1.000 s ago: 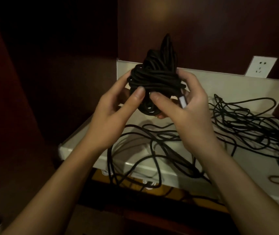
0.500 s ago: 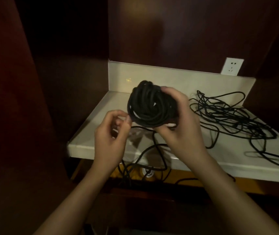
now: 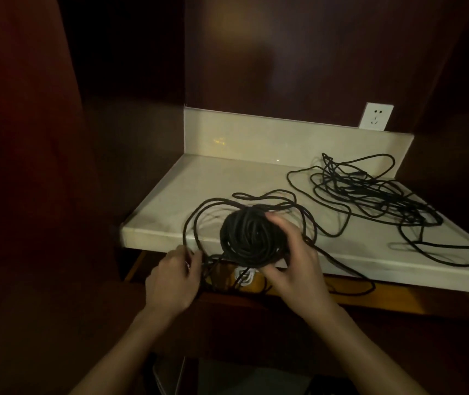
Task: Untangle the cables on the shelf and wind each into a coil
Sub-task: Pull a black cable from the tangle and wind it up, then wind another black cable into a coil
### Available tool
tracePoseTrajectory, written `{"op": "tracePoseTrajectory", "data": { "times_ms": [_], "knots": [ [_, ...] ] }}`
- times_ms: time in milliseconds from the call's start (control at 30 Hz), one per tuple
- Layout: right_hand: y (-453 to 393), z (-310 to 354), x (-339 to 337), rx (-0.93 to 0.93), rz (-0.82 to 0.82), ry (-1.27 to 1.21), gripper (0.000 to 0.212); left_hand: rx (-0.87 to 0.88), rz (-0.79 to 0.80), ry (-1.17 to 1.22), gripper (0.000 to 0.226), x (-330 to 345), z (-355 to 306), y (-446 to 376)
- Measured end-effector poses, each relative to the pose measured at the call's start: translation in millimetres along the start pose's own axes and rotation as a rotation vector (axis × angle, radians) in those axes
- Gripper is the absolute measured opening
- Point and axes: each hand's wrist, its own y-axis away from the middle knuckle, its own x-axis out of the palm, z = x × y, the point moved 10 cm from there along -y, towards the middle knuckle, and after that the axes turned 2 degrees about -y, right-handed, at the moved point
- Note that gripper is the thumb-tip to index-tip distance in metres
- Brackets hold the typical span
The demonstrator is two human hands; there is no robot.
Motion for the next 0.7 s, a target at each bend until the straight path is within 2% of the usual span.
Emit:
{"op": "tracePoseTrajectory", "data": {
  "times_ms": [200, 367, 700],
  "knots": [
    [34.7, -29.1, -22.2, 0.084, 0.005, 0.0, 0.068, 0.022, 0.03, -0.14, 0.043, 1.6, -0.6, 7.7],
    [63.6, -47.5, -46.1, 0.115, -0.001, 0.008, 0.07, 0.003, 0.059, -0.149, 0.044, -3.4, 0.1, 25.8],
    [92.4, -79.0, -50.6, 0.3, 0.281, 0.078, 0.069, 0.001, 0.201, -0.381, 0.035, -12.7, -6.7, 56.2]
  ]
}}
